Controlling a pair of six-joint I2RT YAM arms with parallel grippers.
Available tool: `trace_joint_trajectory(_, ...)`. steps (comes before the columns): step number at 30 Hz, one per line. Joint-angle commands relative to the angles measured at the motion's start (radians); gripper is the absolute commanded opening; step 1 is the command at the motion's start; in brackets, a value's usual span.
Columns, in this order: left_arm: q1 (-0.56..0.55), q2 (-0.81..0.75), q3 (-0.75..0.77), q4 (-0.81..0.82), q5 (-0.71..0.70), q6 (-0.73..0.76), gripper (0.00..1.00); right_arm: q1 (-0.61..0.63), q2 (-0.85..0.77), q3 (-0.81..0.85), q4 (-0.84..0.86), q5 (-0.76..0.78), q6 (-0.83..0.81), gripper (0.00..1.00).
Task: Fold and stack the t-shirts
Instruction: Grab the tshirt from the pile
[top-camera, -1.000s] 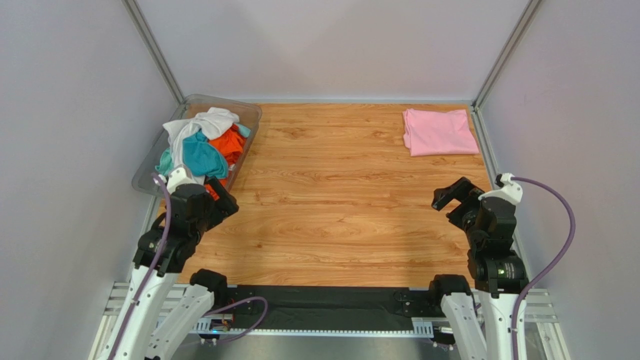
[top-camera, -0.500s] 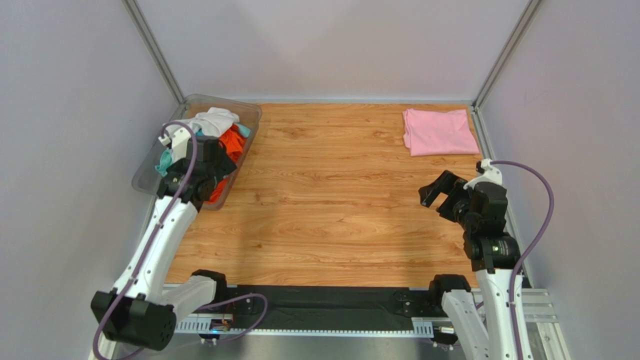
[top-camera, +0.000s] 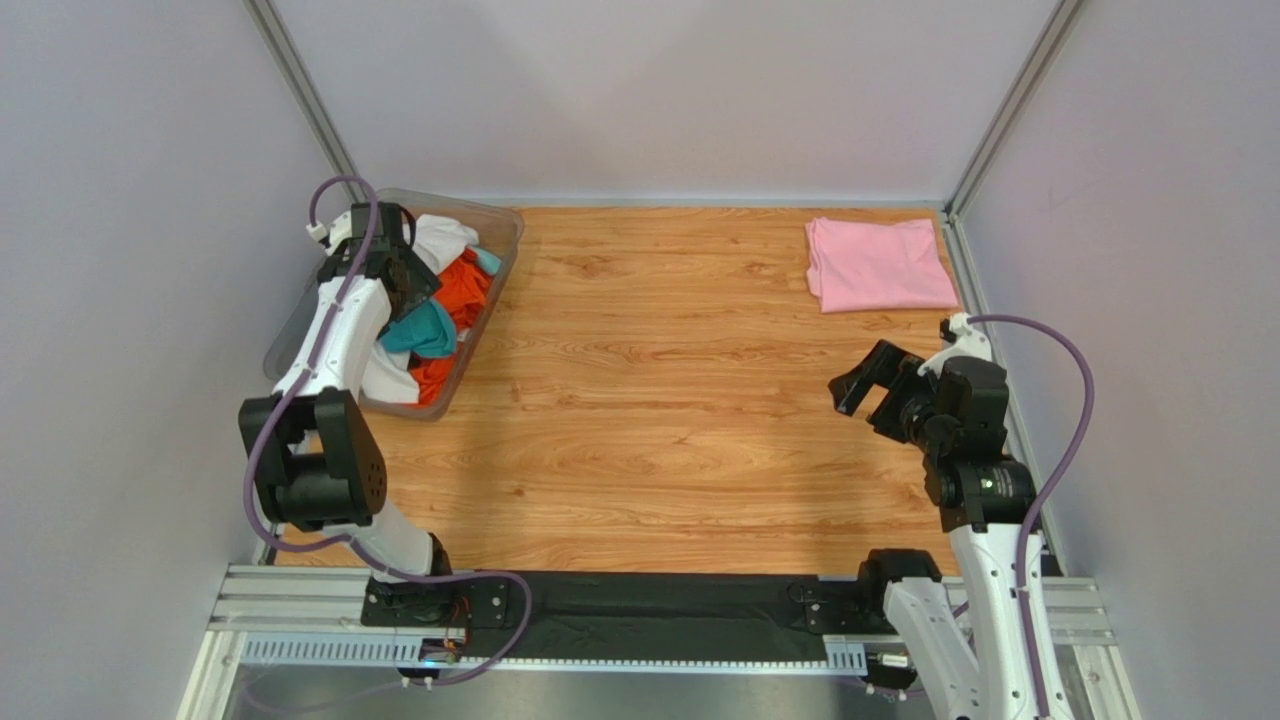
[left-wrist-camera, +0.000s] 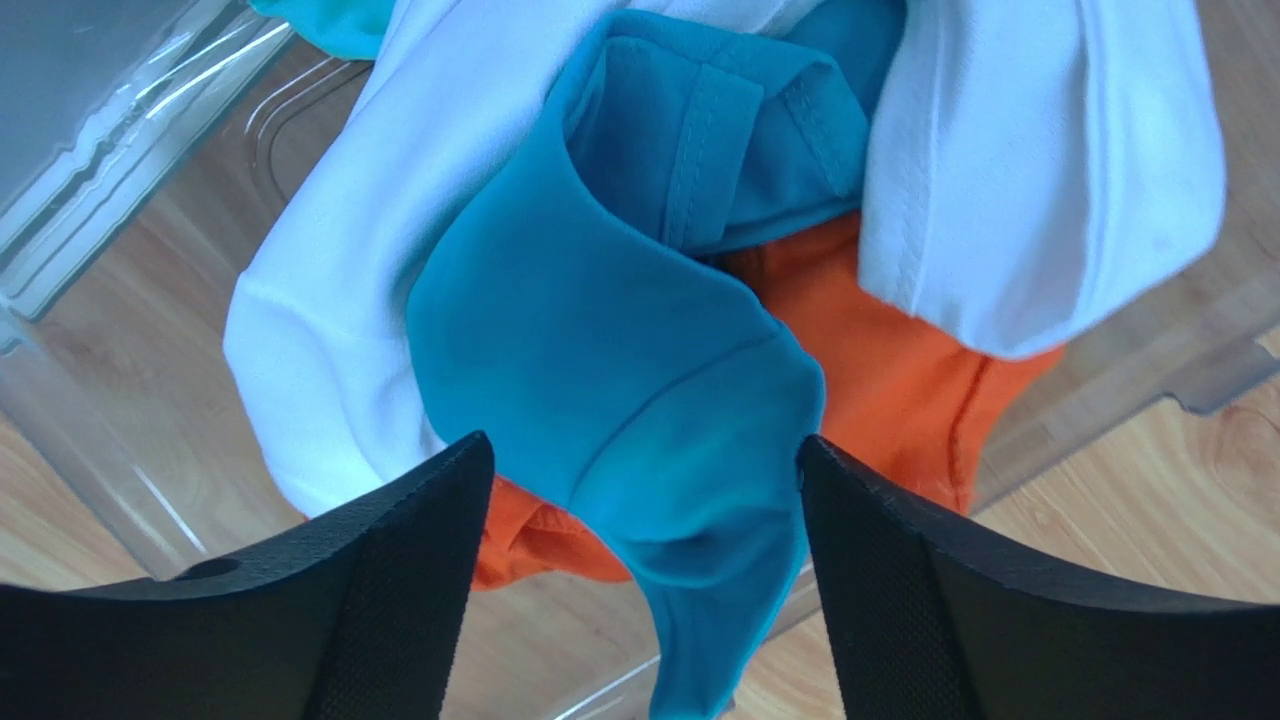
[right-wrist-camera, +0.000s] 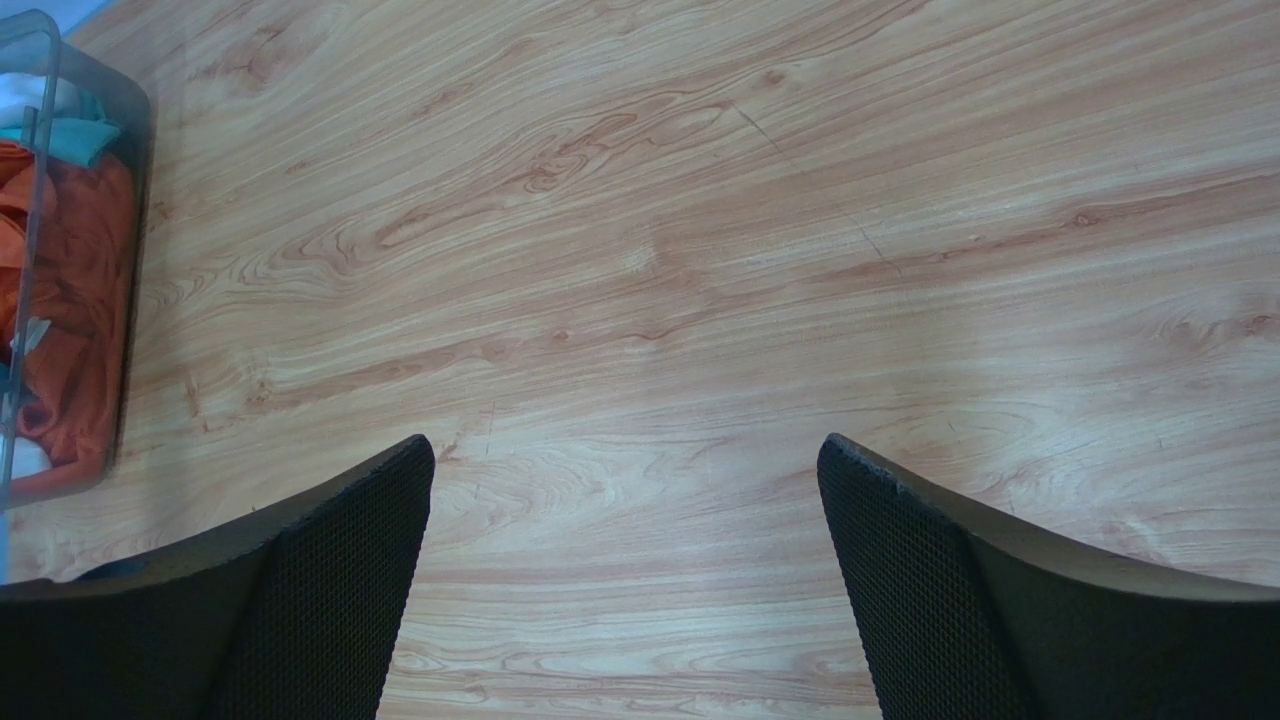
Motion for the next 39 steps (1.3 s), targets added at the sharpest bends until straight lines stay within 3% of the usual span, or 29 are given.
trace_joint_trajectory(1, 0.012, 0.041, 0.074, 0.003, 0.031, 0.039, 0.78, 0.001, -0.009, 0.026, 0.003, -0.033, -0.023, 1.0)
trace_joint_trajectory(6, 0.012, 0.093, 0.103, 0.008, 0.04, 0.047, 0.7, 0.001, -0.014, 0.021, 0.005, -0.053, -0.028, 1.0)
trace_joint_trajectory(9, 0.014, 0.104, 0.102, 0.012, 0.055, 0.05, 0.54, 0.001, -0.02, 0.021, 0.003, -0.052, -0.031, 1.0)
trace_joint_trajectory(10, 0.014, 0.107, 0.099, 0.008, 0.055, 0.05, 0.44, 0.001, -0.02, 0.021, 0.003, -0.052, -0.032, 1.0)
trace_joint_trajectory(12, 0.014, 0.102, 0.092, 0.006, 0.057, 0.05, 0.35, 0.001, -0.023, 0.021, 0.005, -0.052, -0.032, 1.0)
trace_joint_trajectory(13, 0.014, 0.099, 0.089, 0.006, 0.052, 0.05, 0.25, 0.001, -0.026, 0.021, 0.005, -0.052, -0.033, 1.0)
trace_joint_trajectory(19, 0.014, 0.088, 0.088, 0.006, 0.044, 0.065, 0.01, 0.001, -0.029, 0.016, 0.003, -0.059, -0.033, 1.0)
trace_joint_trajectory(24, 0.012, 0.082, 0.082, 0.028, 0.081, 0.082, 0.07, 0.001, -0.028, 0.018, 0.005, -0.058, -0.034, 1.0)
trace_joint_trajectory(27, 0.015, 0.096, 0.08, 0.039, 0.089, 0.088, 0.0, 0.001, -0.026, 0.02, 0.005, -0.052, -0.034, 1.0)
trace_joint_trajectory(31, 0.017, 0.084, 0.066, 0.052, 0.118, 0.104, 0.0, 0.001, -0.024, 0.018, 0.005, -0.048, -0.036, 1.0)
trace_joint_trajectory(39, 0.017, -0.267, -0.04, 0.155, 0.106, 0.087, 0.0, 0.001, -0.021, 0.024, 0.006, -0.047, -0.036, 1.0)
